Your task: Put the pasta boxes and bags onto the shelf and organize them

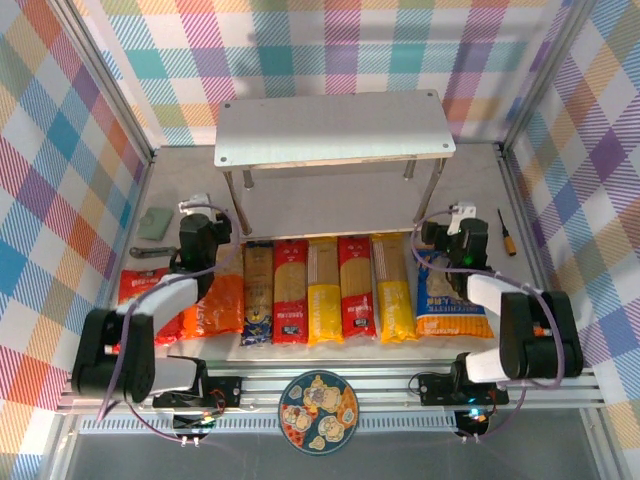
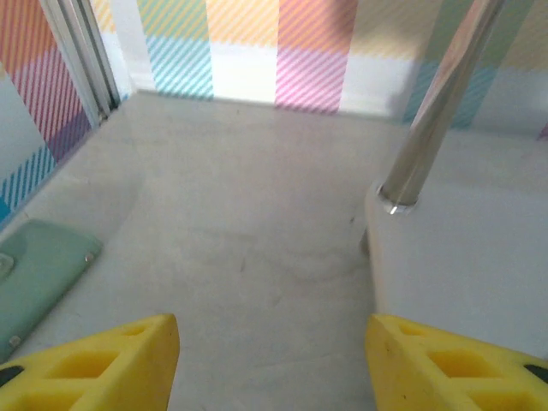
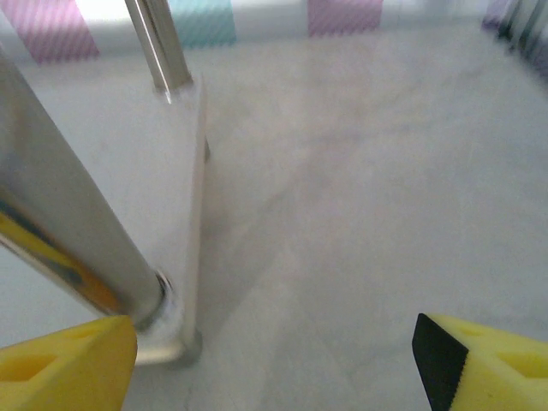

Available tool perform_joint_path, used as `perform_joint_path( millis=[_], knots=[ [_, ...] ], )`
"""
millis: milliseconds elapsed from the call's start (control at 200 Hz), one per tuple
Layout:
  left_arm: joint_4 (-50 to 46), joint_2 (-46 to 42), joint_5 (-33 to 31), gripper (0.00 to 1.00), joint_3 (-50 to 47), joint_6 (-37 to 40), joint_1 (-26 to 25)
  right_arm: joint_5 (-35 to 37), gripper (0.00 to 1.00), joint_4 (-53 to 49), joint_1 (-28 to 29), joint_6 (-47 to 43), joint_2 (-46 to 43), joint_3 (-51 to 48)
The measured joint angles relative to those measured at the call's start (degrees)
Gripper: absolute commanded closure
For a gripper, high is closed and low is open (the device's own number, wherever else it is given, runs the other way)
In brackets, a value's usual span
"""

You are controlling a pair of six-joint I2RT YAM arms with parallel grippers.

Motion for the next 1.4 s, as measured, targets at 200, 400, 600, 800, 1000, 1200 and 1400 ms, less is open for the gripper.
perform_joint_path(
  millis=[200,400,600,800,1000,1200,1400],
  knots=[
    [-11.21,-11.52,-1.01,0.41,4.07,-3.48,-5.16,-0.22,0.15,-17.70,0.70,3.06,-11.63,8.85],
    [-23.91,-20.04,-2.54,0.41,7.58,-7.32,-12.66,0.44,0.12,-39.17,7.72,8.70,-15.74,17.97],
    [-35.69,-25.44,-2.16,0.42,7.41,-13.44,-18.29,2.99,0.13,-60.04,22.77,16.06,-18.45,20.13],
    [-42.29,-27.65,-1.60,0.42,2.05,-19.56,-21.53,4.17,0.16,-71.19,31.82,26.45,-21.53,16.50],
    [-43.85,-23.58,-0.44,0.42,1.57,-22.38,-23.39,3.74,0.14,-75.25,36.06,33.81,-18.29,12.96],
    [-43.45,-19.04,0.72,0.42,2.67,-23.19,-24.44,2.45,0.11,-75.41,38.91,37.35,-14.23,11.82],
    [-41.99,-16.33,1.81,0.42,4.02,-23.65,-24.90,2.19,0.09,-74.31,39.08,38.12,-10.23,11.65]
  ],
)
